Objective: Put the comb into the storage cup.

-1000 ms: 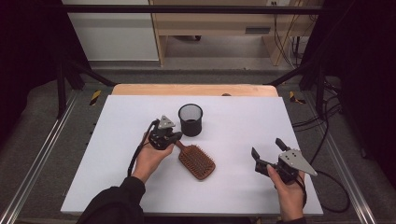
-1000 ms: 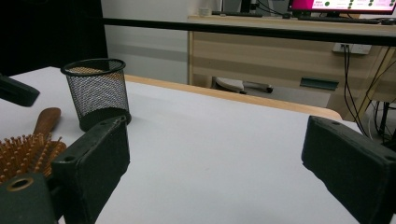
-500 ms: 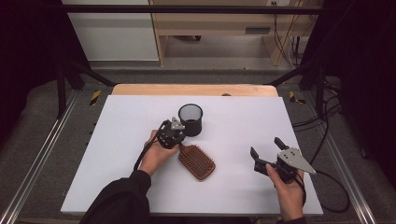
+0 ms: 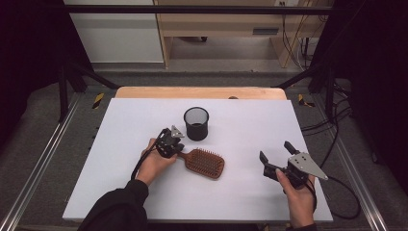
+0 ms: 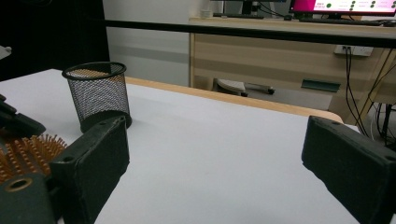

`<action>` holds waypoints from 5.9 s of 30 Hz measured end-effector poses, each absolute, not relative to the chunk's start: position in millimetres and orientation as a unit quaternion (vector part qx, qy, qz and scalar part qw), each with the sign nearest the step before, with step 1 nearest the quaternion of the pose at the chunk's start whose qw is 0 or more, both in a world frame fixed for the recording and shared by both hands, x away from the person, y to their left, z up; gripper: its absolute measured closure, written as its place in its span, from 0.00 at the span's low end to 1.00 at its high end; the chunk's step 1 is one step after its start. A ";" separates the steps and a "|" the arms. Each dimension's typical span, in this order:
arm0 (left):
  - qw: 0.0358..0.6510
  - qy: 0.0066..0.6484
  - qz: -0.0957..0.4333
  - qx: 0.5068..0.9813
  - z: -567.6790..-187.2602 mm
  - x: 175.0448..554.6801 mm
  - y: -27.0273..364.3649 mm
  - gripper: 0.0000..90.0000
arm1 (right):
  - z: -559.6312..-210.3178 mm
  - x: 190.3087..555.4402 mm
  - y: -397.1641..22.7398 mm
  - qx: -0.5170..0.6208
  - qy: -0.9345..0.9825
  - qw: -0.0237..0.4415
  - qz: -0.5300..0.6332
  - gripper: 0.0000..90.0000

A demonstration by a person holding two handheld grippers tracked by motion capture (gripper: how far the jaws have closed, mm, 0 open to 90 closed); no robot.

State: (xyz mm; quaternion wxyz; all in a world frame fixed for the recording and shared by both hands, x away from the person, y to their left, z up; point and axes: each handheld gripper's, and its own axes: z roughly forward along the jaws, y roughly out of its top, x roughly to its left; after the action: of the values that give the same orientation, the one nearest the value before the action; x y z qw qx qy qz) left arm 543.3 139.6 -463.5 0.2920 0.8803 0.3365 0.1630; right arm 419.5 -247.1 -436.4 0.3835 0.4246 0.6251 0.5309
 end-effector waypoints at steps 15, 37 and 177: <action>0.295 0.345 0.144 0.879 -465.8 517.4 150.5 1.00 | -436.6 419.8 -245.4 0.423 0.627 0.383 0.530 0.08; 0.297 0.343 0.124 0.883 -464.9 496.3 149.6 1.00 | -436.4 419.8 -246.2 0.424 0.626 0.381 0.532 0.08; 0.247 0.320 0.090 0.910 -455.1 481.0 121.4 0.50 | -435.9 419.7 -249.3 0.424 0.628 0.374 0.535 0.07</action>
State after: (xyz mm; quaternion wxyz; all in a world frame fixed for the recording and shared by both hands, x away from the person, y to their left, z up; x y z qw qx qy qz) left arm 481.0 121.4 -455.1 0.2474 0.9103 0.3195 0.0898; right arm 419.7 -249.3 -435.9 0.3742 0.4236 0.6284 0.5345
